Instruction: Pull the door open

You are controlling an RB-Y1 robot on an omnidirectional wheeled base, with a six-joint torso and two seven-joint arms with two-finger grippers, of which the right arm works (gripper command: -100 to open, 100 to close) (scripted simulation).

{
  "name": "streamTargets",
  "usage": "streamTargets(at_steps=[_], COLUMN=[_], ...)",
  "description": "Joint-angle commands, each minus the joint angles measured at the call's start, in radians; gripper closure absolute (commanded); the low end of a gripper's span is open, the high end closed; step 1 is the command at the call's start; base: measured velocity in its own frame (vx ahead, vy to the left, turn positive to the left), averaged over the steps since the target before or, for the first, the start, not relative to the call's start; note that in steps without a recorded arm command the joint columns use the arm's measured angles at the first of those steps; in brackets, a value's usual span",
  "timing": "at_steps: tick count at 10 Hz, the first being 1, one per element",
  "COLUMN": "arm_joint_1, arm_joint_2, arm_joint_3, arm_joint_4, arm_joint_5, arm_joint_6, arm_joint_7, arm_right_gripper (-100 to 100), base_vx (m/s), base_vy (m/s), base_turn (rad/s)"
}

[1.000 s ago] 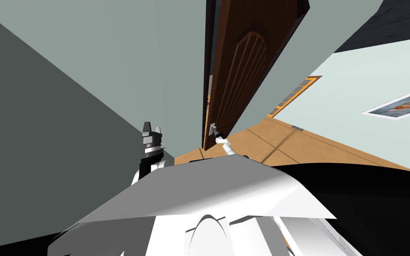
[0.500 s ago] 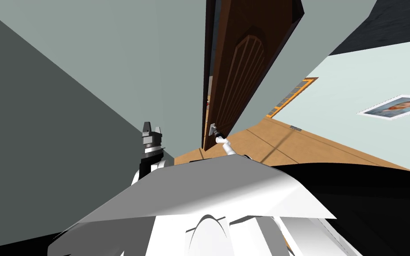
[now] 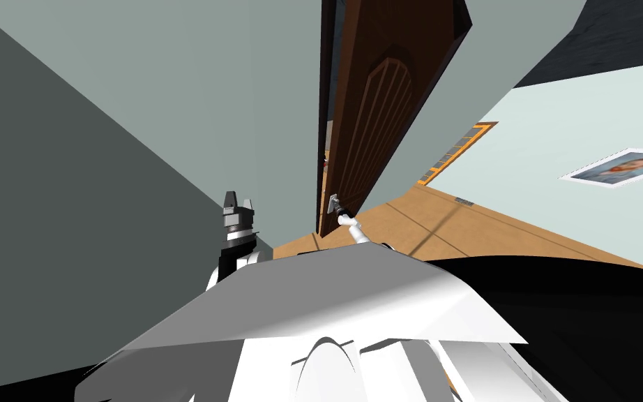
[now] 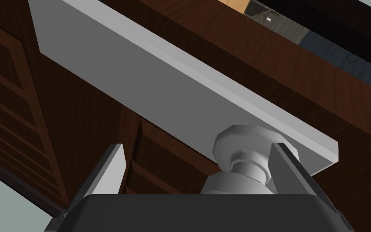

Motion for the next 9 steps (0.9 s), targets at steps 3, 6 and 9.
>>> streamTargets(at_steps=[3,6,9], arm_joint_1=[0.01,-0.023,-0.023], arm_joint_2=[-0.03,-0.001,-0.001], arm_joint_3=[-0.027,-0.054,-0.054], arm_joint_4=[0.016,0.031,0.031], arm_joint_5=[-0.004,-0.062,-0.062], arm_joint_6=[0.001,0.063,0.063], arm_joint_7=[-0.008,-0.02,-0.02], arm_right_gripper=[100,100,100], base_vx=[-0.002,-0.053,-0.006], base_vy=[0.007,-0.003,-0.007], base_turn=[-0.002,0.029,-0.001])
